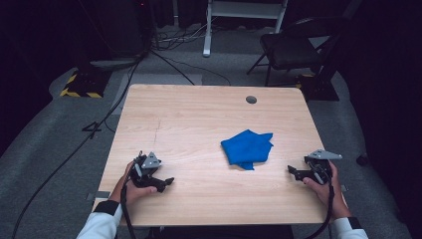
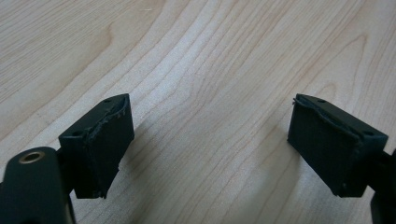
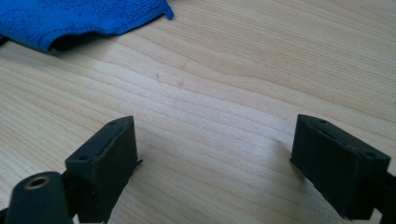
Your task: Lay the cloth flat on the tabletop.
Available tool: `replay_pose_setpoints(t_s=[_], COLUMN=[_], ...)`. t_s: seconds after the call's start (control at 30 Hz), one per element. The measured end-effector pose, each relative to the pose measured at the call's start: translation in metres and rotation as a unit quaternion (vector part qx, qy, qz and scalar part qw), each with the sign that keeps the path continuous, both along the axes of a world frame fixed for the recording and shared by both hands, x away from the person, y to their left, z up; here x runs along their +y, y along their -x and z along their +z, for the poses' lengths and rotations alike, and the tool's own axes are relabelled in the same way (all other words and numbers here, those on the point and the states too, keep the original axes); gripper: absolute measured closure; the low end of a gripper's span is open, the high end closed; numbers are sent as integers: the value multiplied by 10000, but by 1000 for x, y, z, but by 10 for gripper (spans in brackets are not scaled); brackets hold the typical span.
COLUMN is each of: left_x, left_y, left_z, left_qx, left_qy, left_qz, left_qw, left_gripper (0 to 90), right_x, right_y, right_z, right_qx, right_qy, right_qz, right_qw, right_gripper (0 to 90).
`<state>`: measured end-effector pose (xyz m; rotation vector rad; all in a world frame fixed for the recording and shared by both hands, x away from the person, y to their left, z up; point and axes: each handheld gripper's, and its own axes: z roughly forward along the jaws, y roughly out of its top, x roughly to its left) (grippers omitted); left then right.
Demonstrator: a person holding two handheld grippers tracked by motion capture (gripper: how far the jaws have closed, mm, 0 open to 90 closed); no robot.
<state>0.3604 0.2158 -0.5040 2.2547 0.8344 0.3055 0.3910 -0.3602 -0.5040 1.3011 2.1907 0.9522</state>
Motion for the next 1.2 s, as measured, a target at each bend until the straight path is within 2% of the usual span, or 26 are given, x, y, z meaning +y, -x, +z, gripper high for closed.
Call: replay_pose_setpoints(t_s=[0.63,0.7,0.77,0.93,0.97,1.03,1.07,1.1,1.2], left_x=[0,0,-1,-1,-1,-1,-1,-1,-1], left_y=[1,1,1,1,1,1,1,1,1], left_z=[0,0,0,0,0,0,0,0,0], left_qx=[-19,-18,-14,-9,-9,-7,-7,-8,-9], left_qy=[-16,-16,-11,9,7,12,12,8,9], left_qz=[82,81,76,76,79,93,93,96,96], left_qw=[10000,10000,10000,10000,10000,10000,10000,10000,10000], left_gripper=[148,148,148,148,148,148,148,148,148], right_x=[1,1,1,6,8,19,19,28,37], right_y=[-1,-1,-3,-6,-8,-15,-15,-20,-26], right_z=[0,2,5,21,24,33,33,38,42], right_qx=[17,28,65,-163,-232,-303,-303,-374,-388], right_qy=[3,11,-103,-214,-197,-292,-292,-199,-180], right_qz=[-5,121,199,303,349,624,624,783,854], right_qw=[10000,9999,9997,9992,9989,9972,9972,9960,9954], right_gripper=[142,200,203,223,231,269,269,288,314])
